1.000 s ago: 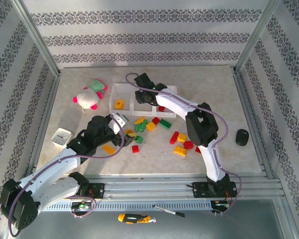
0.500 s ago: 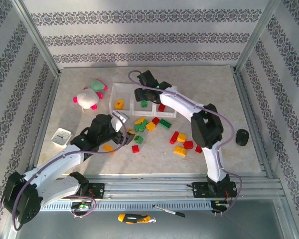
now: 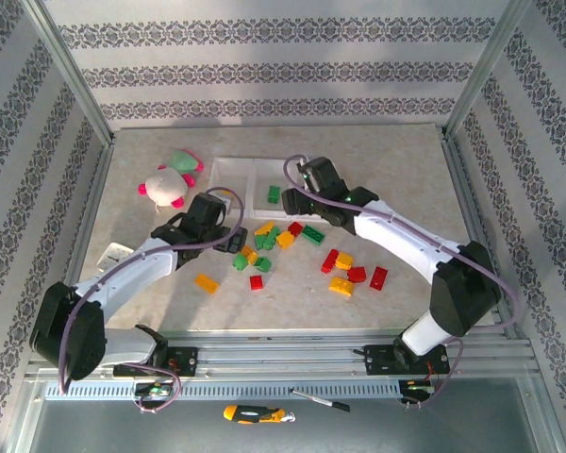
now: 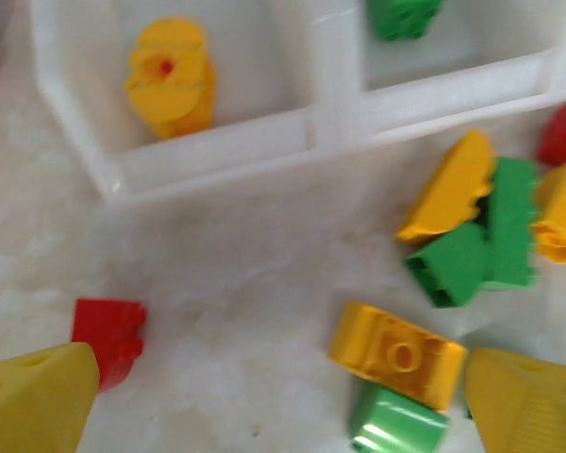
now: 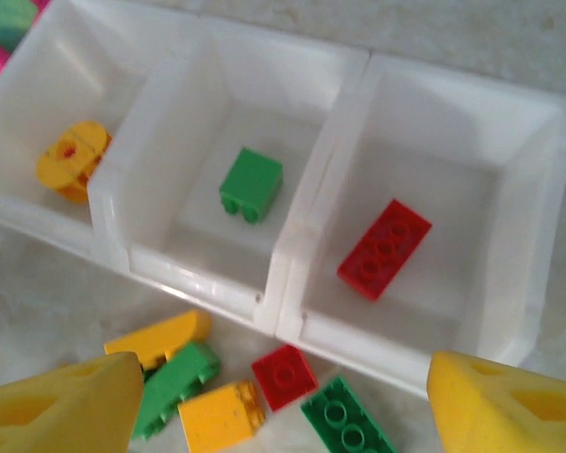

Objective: Sort the legos into containers by color
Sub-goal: Pick up the lego from the middle-left of the table.

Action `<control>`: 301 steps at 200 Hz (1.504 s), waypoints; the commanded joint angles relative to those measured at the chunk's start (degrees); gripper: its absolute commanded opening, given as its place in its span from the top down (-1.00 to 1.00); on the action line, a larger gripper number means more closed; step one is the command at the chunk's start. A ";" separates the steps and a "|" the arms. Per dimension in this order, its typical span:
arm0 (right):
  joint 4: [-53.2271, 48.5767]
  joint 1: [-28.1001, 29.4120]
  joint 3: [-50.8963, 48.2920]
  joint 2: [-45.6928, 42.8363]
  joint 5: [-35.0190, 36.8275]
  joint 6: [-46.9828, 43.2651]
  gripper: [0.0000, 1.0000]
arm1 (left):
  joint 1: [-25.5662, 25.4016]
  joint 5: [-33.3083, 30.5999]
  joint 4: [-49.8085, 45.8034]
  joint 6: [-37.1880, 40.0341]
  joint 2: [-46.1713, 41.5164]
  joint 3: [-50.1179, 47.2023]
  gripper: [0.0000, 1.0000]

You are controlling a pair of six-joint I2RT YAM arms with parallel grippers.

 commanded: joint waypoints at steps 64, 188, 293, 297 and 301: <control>1.43 1.12 -5.18 -5.49 -0.59 1.65 -0.62 | 12.76 1.48 -15.38 5.84 13.83 9.77 -0.86; 1.09 1.63 -7.45 -8.85 0.83 2.26 -0.63 | 14.51 1.24 -13.80 7.20 23.78 13.45 0.47; 5.02 1.45 -13.66 -16.59 -1.43 2.26 -0.68 | 5.25 4.41 -18.08 6.39 13.70 22.95 0.65; 4.96 1.31 -13.83 -17.11 -2.05 2.24 -0.68 | 4.32 4.47 -18.06 6.37 14.21 23.92 0.65; 4.95 1.28 -14.08 -17.65 -2.68 2.33 -0.69 | 3.51 4.56 -18.05 6.39 14.83 25.22 0.65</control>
